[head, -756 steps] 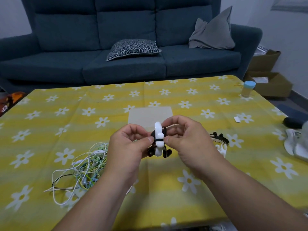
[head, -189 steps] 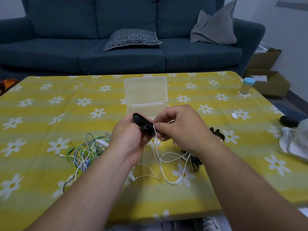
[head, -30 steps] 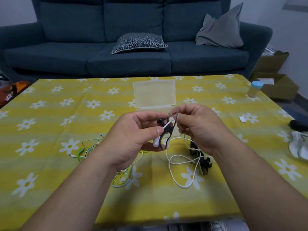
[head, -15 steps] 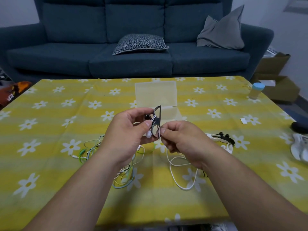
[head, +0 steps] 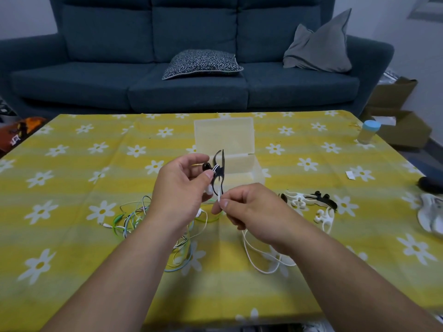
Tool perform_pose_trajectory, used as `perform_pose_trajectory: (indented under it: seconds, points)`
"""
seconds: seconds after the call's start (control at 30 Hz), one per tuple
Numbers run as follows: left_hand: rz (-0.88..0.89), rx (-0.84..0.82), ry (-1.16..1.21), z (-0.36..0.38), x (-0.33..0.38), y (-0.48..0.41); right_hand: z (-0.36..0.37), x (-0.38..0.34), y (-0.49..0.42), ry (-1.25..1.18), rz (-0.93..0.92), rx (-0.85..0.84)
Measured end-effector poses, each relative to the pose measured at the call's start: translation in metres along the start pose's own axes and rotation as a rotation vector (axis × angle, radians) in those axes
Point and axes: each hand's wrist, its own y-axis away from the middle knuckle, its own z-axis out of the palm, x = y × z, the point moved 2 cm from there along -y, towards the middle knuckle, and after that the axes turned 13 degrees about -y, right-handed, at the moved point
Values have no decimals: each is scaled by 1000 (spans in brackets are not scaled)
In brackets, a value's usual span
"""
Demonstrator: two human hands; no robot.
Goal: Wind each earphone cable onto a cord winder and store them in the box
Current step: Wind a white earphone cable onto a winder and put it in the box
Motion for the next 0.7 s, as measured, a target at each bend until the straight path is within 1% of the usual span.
perform_pose_trajectory:
  seconds: [0.1, 0.2, 0.3, 0.37, 0.43, 0.5, 0.6, 0.7]
  points:
    - [34, -3, -44, 1, 0, 0, -4, -10, 3, -47, -57, -22]
    - [104, -48, -173, 2, 2, 2, -18, -24, 5, -92, -152, 19]
    - [158, -139, -325, 5, 5, 7, -38, -36, 4, -136, -245, 129]
    - [165, -205, -385, 7, 5, 11, -51, -38, 2, -172, -261, 239]
    - [141, -283, -311, 9, 5, 14, -60, -35, -1, -183, -241, 339]
    - [94, -356, -160, 12, 7, 17, -66, -28, -5, -178, -212, 410]
    - [42, -406, 24, 14, 10, 21, -68, -22, -10, -177, -169, 473]
    - [14, -428, 149, 15, 14, 22, -65, -16, -12, -130, -81, 484]
